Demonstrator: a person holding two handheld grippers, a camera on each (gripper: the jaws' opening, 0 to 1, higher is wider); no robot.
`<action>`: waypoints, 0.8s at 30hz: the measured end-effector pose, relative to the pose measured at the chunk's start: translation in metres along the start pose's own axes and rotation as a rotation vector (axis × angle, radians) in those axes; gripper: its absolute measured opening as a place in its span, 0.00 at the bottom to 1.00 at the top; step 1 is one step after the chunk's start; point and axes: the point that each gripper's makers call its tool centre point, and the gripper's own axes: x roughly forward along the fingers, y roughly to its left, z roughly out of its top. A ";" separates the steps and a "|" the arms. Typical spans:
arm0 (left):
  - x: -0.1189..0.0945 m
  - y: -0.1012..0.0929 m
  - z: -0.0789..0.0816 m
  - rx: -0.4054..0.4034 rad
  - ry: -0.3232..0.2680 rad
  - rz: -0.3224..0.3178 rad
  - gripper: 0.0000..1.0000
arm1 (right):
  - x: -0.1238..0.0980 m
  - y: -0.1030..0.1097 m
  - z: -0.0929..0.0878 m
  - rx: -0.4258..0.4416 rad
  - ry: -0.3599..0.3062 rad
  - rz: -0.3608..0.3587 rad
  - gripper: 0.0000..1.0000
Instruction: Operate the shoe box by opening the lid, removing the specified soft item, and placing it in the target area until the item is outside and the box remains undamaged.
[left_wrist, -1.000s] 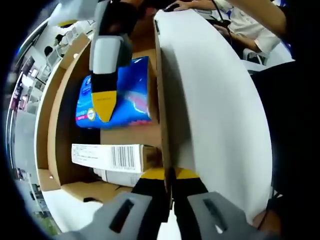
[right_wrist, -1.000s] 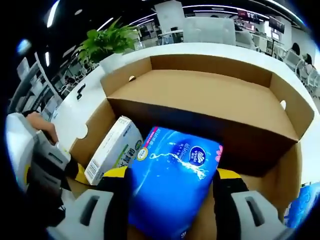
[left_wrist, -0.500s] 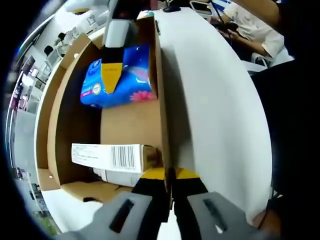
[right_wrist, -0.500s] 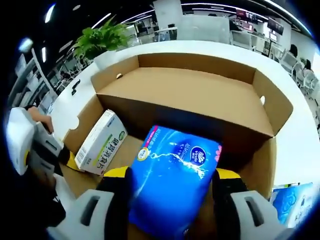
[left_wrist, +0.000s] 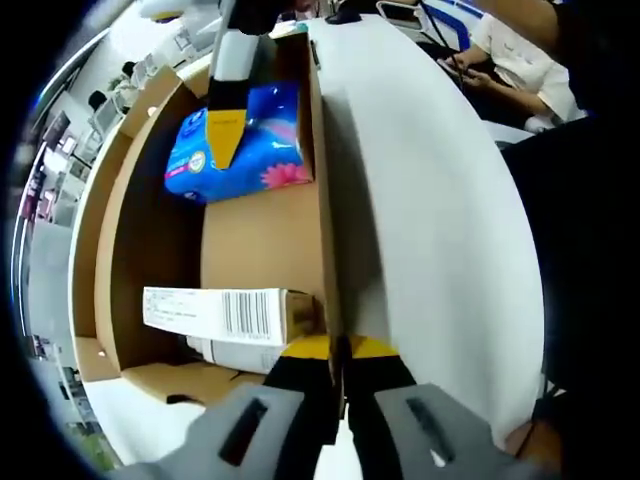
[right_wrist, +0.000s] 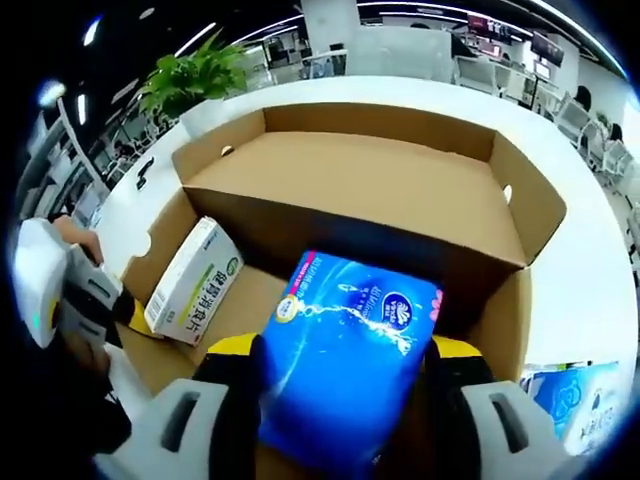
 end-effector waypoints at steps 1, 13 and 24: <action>0.000 0.000 0.000 0.000 0.000 0.000 0.03 | 0.000 0.000 0.000 0.005 0.005 -0.005 0.68; -0.001 0.000 0.000 0.004 -0.013 -0.006 0.03 | 0.001 0.007 -0.001 -0.011 0.091 -0.113 0.72; -0.001 0.001 0.000 0.007 -0.015 -0.005 0.03 | 0.017 0.005 -0.004 0.032 0.137 -0.196 0.77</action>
